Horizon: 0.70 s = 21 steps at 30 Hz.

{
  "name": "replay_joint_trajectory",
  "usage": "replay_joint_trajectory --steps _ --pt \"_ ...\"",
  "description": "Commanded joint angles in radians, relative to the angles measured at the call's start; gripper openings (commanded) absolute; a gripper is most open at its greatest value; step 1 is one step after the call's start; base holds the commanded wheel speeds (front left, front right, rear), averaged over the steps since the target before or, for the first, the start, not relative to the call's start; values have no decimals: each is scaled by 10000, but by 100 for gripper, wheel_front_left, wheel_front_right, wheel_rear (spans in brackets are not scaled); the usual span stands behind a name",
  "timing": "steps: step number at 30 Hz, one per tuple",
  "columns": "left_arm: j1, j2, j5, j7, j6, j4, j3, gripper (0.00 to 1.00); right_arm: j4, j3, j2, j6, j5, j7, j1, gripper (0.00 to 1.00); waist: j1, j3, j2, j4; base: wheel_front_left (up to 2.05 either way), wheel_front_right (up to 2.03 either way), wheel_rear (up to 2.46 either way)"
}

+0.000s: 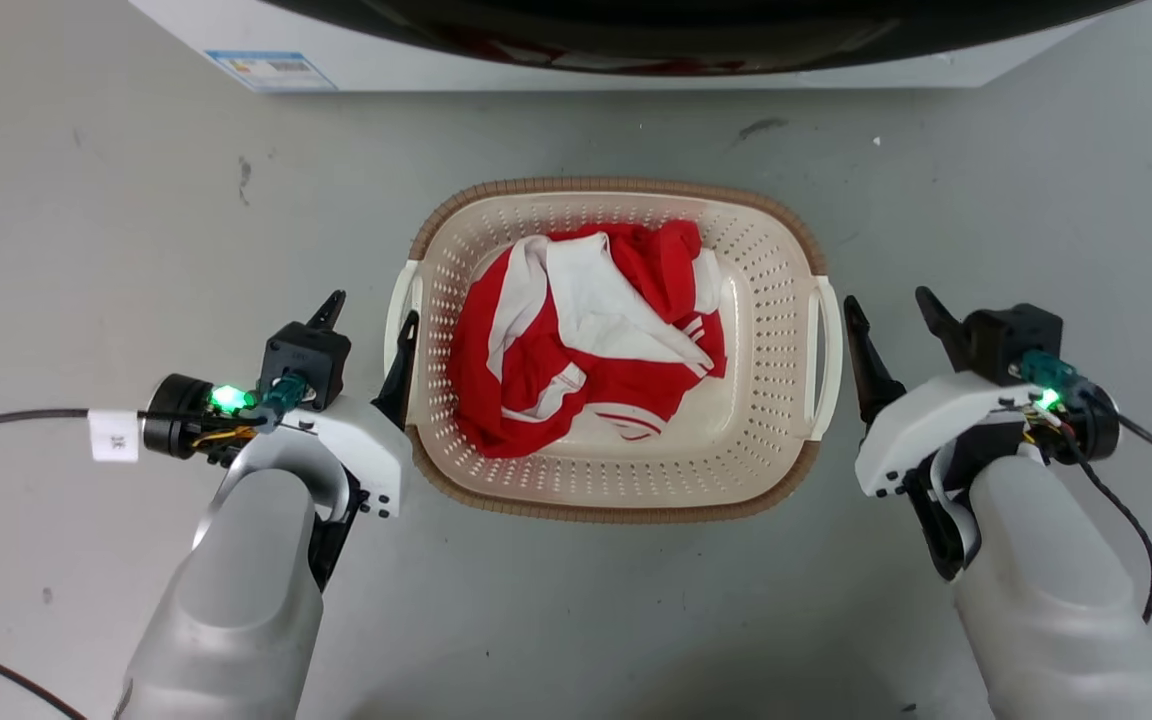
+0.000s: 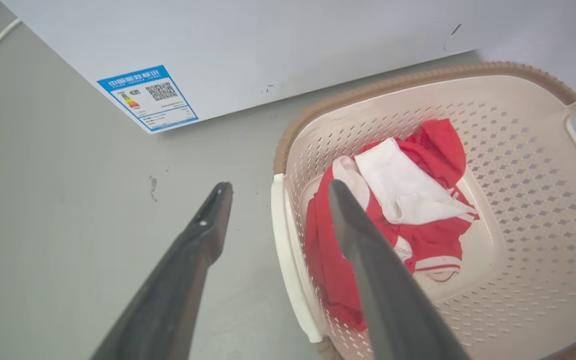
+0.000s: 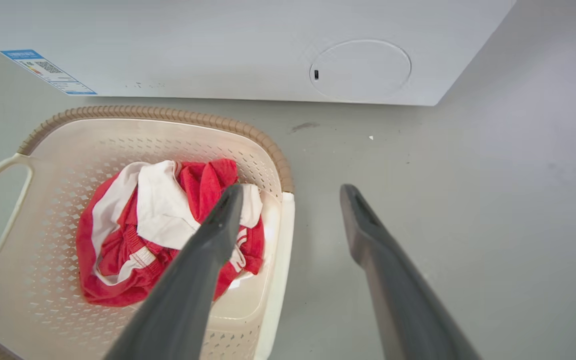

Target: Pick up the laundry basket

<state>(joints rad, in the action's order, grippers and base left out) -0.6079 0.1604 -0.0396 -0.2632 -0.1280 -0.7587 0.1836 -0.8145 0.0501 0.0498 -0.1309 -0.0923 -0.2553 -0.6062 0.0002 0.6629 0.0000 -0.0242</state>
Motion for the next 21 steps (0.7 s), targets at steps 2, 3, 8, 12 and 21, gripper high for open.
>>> replay_joint_trajectory --steps 2,3,8,12,21 --pt "-356 77 -99 -24 -10 -579 192 100 -574 163 9 4 -452 285 -441 100 -2 305 0 33 0 0 0" --pt "-536 88 -143 -26 -10 -822 348 100 -871 248 9 3 -655 463 -631 100 -2 375 0 26 0 0 0" --pt "-1189 198 -685 -24 -17 -1788 1333 100 -2139 677 6 3 -1132 1004 -1504 100 -2 665 0 61 0 0 0" --pt "-1713 215 -1187 -19 -19 -2582 2116 100 -2906 877 4 3 -1217 1278 -2068 100 -2 865 0 126 0 0 0" --pt "-2808 258 -2793 640 -21 -3688 3680 100 -3925 1673 6 3 -1877 1687 -3021 100 -2 1345 0 163 0 0 0"
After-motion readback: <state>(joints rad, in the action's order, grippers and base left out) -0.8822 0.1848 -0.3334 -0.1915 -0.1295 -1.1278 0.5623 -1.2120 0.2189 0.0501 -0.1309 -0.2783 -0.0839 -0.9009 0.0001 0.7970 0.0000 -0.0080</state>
